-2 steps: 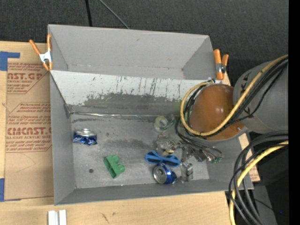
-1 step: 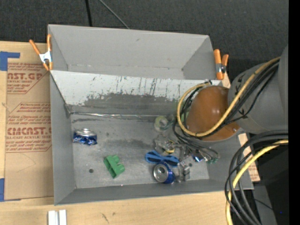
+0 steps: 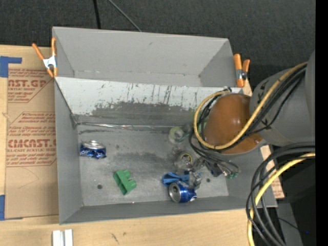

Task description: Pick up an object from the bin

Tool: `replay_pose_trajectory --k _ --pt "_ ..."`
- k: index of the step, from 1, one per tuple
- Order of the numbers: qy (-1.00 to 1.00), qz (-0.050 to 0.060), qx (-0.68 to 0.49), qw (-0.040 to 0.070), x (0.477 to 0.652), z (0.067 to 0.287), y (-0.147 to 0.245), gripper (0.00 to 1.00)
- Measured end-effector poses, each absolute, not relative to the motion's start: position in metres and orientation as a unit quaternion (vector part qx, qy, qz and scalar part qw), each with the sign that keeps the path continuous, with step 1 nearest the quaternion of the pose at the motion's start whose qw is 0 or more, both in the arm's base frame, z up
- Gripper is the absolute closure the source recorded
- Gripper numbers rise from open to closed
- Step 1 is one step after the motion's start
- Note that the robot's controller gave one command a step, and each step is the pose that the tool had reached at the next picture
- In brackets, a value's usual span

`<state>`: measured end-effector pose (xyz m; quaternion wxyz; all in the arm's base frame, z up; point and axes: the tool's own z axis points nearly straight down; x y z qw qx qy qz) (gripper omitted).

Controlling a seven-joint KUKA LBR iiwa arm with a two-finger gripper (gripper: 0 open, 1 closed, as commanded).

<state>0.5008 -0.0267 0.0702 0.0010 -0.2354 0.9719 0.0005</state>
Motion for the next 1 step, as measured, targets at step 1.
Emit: replay_pose_trajectory --k 1 --pt "0.971 -0.002 -0.237 0.005 0.5037 0.2715 -0.0375 1.0"
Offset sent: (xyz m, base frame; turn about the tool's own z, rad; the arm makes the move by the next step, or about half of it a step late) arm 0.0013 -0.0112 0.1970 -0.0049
